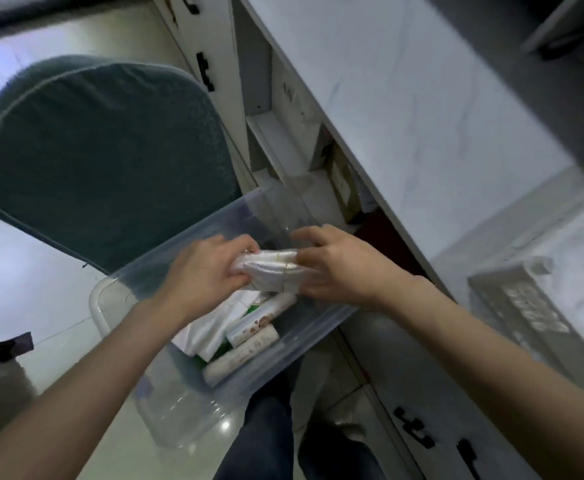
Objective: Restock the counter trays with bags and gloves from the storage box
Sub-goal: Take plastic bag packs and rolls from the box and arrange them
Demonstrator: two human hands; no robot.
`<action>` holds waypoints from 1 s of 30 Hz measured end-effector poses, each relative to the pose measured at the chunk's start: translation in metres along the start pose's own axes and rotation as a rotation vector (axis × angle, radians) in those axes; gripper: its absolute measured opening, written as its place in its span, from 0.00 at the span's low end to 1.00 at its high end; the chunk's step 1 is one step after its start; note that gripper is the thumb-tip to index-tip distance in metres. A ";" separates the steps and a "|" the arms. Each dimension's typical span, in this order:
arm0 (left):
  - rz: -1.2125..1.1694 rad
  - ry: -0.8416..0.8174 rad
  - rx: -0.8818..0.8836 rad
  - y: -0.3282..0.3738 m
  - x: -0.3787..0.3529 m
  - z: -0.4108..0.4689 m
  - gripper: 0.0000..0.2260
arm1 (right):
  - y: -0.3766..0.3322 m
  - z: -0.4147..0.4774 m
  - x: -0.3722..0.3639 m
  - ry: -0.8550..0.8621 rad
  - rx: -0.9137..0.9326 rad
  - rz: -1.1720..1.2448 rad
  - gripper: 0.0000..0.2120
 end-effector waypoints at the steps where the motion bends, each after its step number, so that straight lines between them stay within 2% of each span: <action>1: 0.010 0.012 -0.034 0.017 0.010 -0.005 0.12 | -0.004 -0.012 0.013 -0.009 0.000 -0.032 0.15; 4: 0.056 0.055 -0.135 0.073 0.035 -0.022 0.12 | -0.019 -0.055 0.052 0.023 -0.038 -0.167 0.10; 9: 0.087 0.166 -0.312 0.183 0.055 -0.048 0.13 | -0.044 -0.164 0.116 0.251 -0.150 -0.234 0.06; 16: 0.119 0.330 -0.609 0.353 0.005 -0.077 0.17 | -0.065 -0.348 0.144 0.380 -0.502 -0.336 0.07; 20: 0.072 0.185 -0.709 0.436 -0.049 -0.107 0.16 | -0.080 -0.449 0.130 0.395 -0.711 -0.343 0.06; 24: 0.028 -0.114 -0.698 0.497 -0.098 -0.134 0.12 | -0.099 -0.528 0.099 0.408 -0.844 -0.303 0.08; 26: 0.087 -0.245 -0.696 0.515 -0.121 -0.143 0.12 | -0.106 -0.556 0.082 0.397 -0.923 -0.258 0.07; 30: 0.276 -0.311 -0.802 0.530 -0.159 -0.156 0.16 | -0.113 -0.586 0.047 0.377 -1.051 -0.122 0.07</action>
Point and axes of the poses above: each hand's wrist, its own z-axis towards the middle knuckle, its own x-axis out of the back of the hand, y = z × x, the point moved 1 cm from there along z, towards the middle knuckle, and after that the axes turned 12 degrees about x, right-handed, at the moved point
